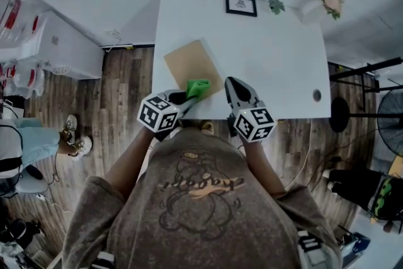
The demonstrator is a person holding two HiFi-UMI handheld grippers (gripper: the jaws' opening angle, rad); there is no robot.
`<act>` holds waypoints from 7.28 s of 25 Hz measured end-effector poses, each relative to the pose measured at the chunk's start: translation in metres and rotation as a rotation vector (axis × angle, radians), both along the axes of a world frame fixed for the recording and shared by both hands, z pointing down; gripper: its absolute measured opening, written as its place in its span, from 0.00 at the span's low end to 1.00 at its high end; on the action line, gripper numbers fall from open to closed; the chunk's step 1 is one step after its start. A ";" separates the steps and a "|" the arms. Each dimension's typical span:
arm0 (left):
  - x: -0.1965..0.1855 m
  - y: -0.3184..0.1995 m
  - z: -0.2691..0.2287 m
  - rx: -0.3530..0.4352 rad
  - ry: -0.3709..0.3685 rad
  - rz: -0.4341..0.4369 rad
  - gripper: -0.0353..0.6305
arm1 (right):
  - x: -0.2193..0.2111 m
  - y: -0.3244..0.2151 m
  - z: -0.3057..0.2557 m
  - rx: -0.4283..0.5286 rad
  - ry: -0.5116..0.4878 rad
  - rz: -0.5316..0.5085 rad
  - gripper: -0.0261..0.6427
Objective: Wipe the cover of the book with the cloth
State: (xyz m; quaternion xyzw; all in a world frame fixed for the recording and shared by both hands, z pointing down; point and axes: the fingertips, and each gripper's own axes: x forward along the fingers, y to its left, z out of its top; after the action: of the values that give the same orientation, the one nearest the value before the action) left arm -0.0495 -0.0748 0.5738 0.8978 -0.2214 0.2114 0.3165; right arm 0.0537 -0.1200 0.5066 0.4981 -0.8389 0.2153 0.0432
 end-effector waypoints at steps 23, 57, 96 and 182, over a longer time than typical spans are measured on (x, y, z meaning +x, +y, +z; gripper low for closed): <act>-0.048 -0.175 -0.042 0.190 -0.063 -0.195 0.15 | 0.012 -0.023 0.000 -0.006 0.013 0.055 0.04; 0.001 -0.184 0.045 0.069 -0.177 -0.092 0.15 | 0.052 -0.023 0.013 -0.033 0.017 0.169 0.04; 0.077 -0.049 0.044 -0.003 -0.135 0.136 0.15 | 0.061 0.008 0.011 -0.030 0.007 0.162 0.04; 0.063 -0.179 0.048 0.063 -0.242 0.049 0.15 | 0.091 0.000 0.019 -0.044 0.016 0.261 0.04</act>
State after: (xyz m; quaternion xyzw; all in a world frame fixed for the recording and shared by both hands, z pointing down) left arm 0.0140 -0.2535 0.6217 0.8803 -0.2427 0.3189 0.2537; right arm 0.1448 -0.1204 0.5257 0.6038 -0.7615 0.2335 0.0324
